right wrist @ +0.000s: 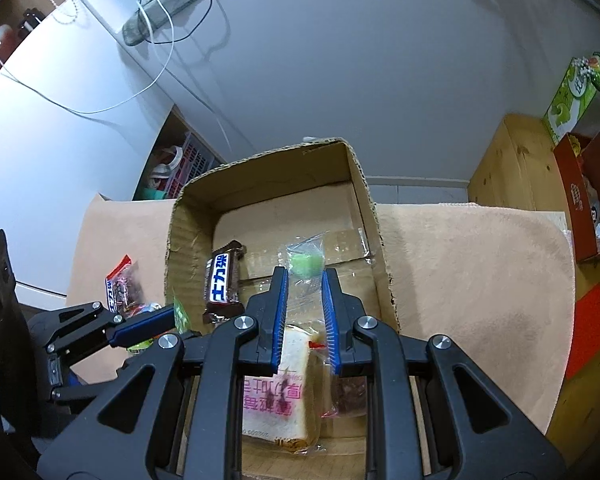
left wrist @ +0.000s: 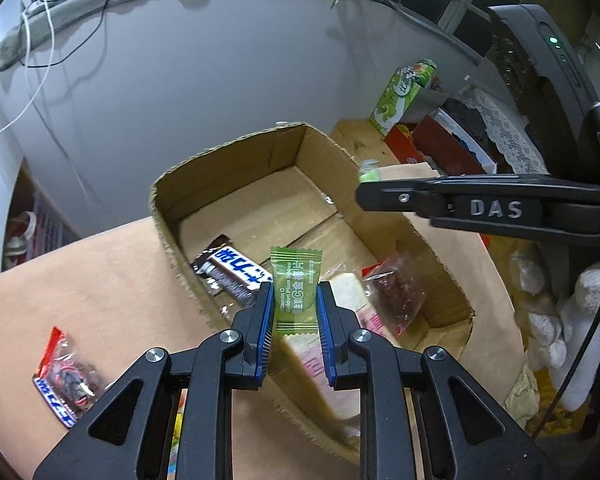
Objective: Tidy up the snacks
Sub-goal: 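Open both grippers over the box to drop the two candies, then move both grippers back from the box to the snack pile, then grasp the chocolate bar with the left gripper while the right grasps the green jelly cup, then carry the chocolate bar with the left gripper while the right carries the jelly cup into the box, then open both grippers to drop the chocolate bar and jelly cup in the box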
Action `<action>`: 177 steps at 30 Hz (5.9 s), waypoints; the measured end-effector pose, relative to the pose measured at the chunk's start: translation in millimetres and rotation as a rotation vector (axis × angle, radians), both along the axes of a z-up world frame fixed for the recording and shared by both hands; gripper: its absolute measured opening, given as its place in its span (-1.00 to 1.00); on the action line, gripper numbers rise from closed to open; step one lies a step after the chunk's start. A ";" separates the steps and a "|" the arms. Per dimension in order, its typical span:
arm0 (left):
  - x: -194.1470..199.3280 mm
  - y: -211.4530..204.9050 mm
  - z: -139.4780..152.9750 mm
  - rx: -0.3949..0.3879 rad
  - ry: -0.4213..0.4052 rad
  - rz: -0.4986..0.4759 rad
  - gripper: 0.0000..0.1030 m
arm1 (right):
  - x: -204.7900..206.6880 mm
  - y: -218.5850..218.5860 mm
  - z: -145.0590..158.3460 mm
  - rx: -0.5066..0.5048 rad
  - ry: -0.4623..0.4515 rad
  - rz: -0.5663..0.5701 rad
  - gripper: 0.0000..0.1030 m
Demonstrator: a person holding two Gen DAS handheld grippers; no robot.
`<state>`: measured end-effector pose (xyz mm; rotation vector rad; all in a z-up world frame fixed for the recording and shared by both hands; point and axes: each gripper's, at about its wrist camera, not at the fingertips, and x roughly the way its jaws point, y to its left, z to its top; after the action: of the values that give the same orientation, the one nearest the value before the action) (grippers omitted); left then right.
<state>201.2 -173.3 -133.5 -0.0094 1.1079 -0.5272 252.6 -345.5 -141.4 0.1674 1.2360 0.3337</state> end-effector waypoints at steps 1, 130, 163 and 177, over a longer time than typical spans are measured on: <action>0.1 -2.0 -0.3 0.000 0.002 -0.004 -0.62 | 0.3 -0.6 -1.8 0.000 0.004 0.001 -0.65; -44.9 217.7 -33.0 -0.008 0.096 0.398 -0.44 | -124.7 171.9 -4.0 0.127 0.057 0.261 -0.34; 5.4 66.7 7.5 -0.108 0.032 0.168 -0.44 | -20.1 18.3 38.7 -0.016 -0.092 -0.034 -0.34; 18.5 28.1 -2.1 -0.074 0.039 0.110 -0.43 | 0.0 7.3 18.4 -0.030 -0.059 -0.056 -0.21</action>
<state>219.7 -145.2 -135.6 -0.1452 1.1185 -0.4709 252.7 -338.2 -123.0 0.1652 1.1757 0.2700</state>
